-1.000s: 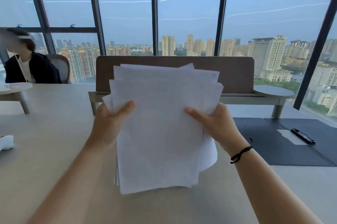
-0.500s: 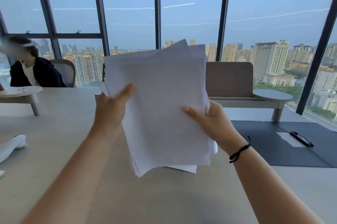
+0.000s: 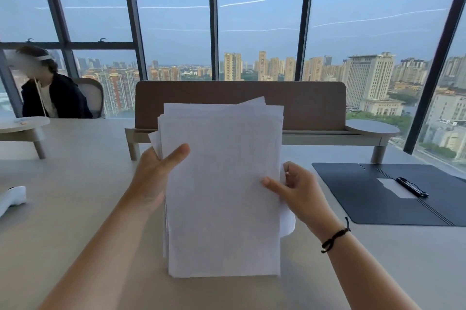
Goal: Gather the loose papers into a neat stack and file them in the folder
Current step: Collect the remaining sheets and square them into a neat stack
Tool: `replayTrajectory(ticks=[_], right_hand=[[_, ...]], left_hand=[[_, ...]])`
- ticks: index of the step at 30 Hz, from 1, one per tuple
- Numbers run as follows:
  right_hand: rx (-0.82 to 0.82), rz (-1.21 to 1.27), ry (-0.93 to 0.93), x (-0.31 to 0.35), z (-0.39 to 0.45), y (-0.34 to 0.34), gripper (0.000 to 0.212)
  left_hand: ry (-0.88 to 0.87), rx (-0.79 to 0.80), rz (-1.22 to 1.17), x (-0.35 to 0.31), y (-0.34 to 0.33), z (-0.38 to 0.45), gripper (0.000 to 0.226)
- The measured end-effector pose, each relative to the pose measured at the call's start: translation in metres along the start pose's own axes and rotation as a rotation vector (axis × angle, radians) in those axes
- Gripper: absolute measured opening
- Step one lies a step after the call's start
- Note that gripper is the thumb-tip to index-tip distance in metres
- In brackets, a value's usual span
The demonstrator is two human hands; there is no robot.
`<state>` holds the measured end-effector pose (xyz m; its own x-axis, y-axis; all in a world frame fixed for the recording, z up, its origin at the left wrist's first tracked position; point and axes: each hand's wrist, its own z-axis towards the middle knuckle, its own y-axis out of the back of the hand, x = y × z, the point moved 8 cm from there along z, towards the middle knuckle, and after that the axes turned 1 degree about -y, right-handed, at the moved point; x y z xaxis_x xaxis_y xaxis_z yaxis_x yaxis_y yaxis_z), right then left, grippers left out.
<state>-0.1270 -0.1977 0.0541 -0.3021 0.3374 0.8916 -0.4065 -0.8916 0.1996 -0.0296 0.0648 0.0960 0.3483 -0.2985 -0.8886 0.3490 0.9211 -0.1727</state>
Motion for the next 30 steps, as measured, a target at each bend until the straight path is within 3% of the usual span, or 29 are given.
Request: replayTrajectory(ticks=[2,5,9,13,15,21,25,30], right_hand=[[0.029,0.015,-0.011,-0.002,-0.005,-0.008,0.024],[0.039,0.085,-0.011,0.001,-0.012,-0.015,0.029],[0.040,0.066,0.024,0.002,-0.015,-0.012,0.037],[0.119,-0.054,-0.030,-0.014,-0.022,-0.022,0.064],[0.160,-0.109,-0.027,-0.015,-0.024,-0.029,0.072],[0.172,0.318,-0.097,-0.007,-0.026,-0.034,0.037],[0.098,0.278,-0.160,-0.020,-0.032,-0.049,0.018],[0.006,0.295,-0.137,-0.008,-0.016,-0.035,0.014]], left_hand=[[-0.030,0.013,0.041,-0.008,-0.002,0.003,0.064],[-0.097,0.027,0.126,-0.029,-0.008,0.007,0.031],[-0.145,0.077,0.069,-0.051,-0.014,0.012,0.044],[-0.176,0.151,0.127,-0.069,-0.024,0.018,0.036],[-0.156,0.162,0.117,-0.072,-0.025,0.020,0.043],[-0.001,0.155,-0.015,-0.022,-0.001,0.010,0.062],[0.176,0.140,-0.031,0.038,0.001,-0.021,0.070],[0.150,0.082,-0.058,0.040,0.006,-0.017,0.072]])
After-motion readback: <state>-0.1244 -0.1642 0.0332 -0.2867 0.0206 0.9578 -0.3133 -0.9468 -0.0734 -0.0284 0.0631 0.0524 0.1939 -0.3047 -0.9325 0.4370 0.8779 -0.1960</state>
